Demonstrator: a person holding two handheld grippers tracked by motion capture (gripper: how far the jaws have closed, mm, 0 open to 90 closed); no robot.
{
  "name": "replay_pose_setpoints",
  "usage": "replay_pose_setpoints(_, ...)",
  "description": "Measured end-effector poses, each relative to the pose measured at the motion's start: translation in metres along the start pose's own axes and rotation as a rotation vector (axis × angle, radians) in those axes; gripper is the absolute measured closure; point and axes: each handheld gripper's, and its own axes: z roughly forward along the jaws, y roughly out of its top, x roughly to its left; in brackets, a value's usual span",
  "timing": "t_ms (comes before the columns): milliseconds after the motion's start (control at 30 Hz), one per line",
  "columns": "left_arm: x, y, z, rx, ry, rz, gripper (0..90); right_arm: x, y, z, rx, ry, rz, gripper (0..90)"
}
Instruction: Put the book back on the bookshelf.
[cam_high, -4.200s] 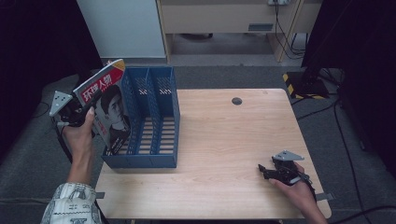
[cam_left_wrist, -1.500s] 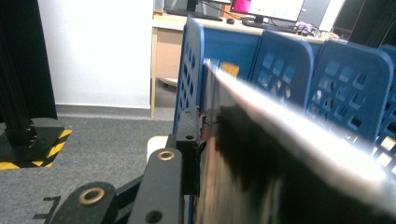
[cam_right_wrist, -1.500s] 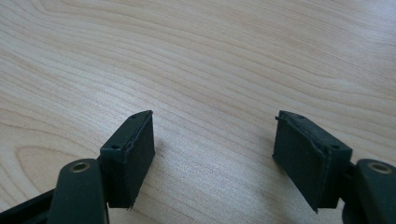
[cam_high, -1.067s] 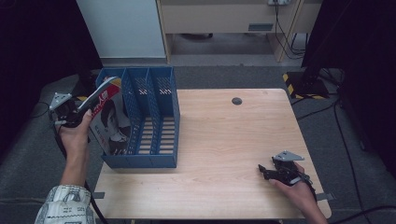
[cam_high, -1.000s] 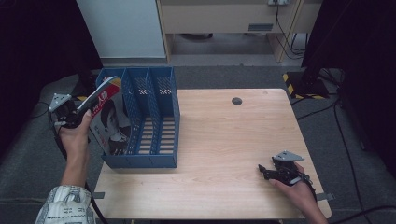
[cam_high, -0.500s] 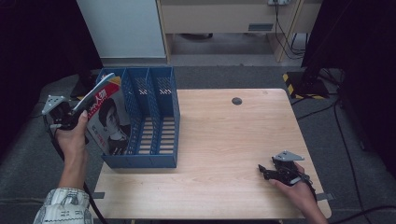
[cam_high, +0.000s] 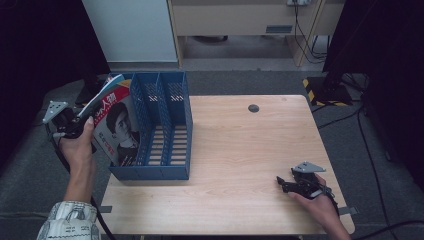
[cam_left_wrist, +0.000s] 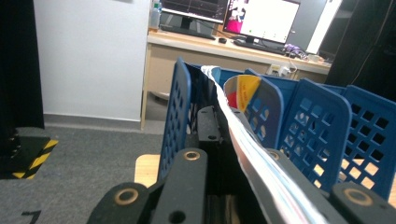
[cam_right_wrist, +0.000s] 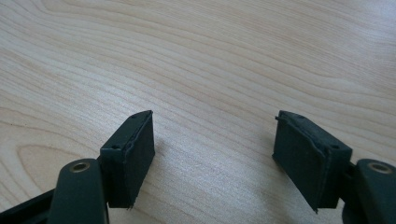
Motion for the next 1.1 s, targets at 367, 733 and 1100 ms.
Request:
replay_pose_setpoints(367, -0.003, -0.002, 0.008, -0.04, 0.0, 0.009, 86.5, 0.0, 0.0, 0.0, -0.001, 0.001, -0.003, 29.2)
replay_pose_setpoints(733, -0.003, -0.009, 0.014, -0.048, 0.003, 0.012, 86.4, 0.0, 0.0, 0.0, -0.001, 0.001, -0.003, 29.2)
replay_pose_setpoints(1100, 0.002, -0.012, 0.014, -0.043, 0.019, 0.019, 86.2, 0.0, 0.0, 0.0, -0.001, 0.001, -0.003, 29.1)
